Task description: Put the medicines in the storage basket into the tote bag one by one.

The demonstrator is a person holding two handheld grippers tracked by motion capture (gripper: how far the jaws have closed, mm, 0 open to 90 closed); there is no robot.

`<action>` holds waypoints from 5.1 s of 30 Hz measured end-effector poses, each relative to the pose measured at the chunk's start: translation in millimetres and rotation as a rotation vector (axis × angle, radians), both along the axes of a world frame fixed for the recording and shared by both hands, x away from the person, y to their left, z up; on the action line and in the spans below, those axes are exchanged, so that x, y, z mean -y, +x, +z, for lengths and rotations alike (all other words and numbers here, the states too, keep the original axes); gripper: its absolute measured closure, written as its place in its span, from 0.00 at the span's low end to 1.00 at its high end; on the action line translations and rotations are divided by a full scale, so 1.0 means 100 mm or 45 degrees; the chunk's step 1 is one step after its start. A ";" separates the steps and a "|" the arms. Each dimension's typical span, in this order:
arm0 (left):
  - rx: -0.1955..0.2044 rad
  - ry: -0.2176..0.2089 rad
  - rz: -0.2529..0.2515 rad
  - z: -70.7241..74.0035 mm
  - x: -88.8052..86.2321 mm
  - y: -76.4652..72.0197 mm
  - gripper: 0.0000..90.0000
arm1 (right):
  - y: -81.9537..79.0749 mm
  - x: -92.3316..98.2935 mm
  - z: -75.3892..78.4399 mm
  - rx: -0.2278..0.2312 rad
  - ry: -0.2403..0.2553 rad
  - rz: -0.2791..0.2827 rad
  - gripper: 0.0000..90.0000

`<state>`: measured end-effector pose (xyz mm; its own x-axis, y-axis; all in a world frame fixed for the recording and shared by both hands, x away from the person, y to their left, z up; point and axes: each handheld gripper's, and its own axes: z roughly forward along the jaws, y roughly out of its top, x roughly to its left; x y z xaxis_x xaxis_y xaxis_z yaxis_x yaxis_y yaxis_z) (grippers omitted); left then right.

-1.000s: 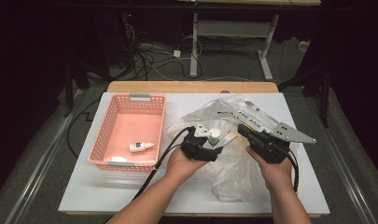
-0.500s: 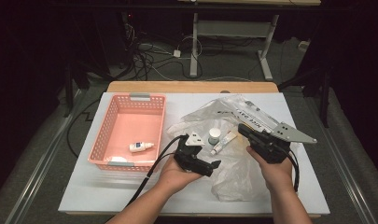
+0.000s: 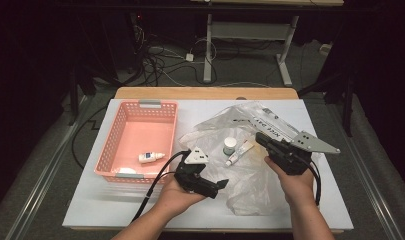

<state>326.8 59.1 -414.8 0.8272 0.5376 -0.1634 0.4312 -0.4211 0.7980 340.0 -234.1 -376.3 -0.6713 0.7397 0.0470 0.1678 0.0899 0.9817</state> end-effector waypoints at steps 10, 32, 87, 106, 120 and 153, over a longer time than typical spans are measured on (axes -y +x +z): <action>0.009 0.004 0.045 0.05 -0.36 -0.08 0.00 | 0.01 -0.01 -0.01 -0.005 0.001 -0.001 1.00; 0.031 0.000 0.234 0.10 -1.12 -0.06 0.00 | 0.00 -0.01 -0.01 -0.003 -0.002 0.002 1.00; -0.146 0.241 0.404 0.12 -1.71 0.88 0.04 | 0.01 -0.01 -0.02 -0.013 -0.001 -0.002 1.00; -0.401 0.504 0.245 -0.15 -1.60 1.13 0.18 | 0.01 0.00 -0.01 -0.005 0.003 -0.002 1.00; -0.467 0.636 0.155 -0.29 -1.52 1.16 0.44 | 0.00 0.01 0.01 -0.001 0.012 -0.001 1.00; -0.402 0.764 0.119 -0.28 -1.43 1.12 0.65 | 0.01 0.00 0.00 -0.001 0.007 -0.001 1.00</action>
<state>439.0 202.0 -442.6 0.7348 0.6770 -0.0407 0.6608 -0.7011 0.2680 340.6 -234.3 -376.7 -0.6707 0.7399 0.0515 0.1690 0.0848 0.9820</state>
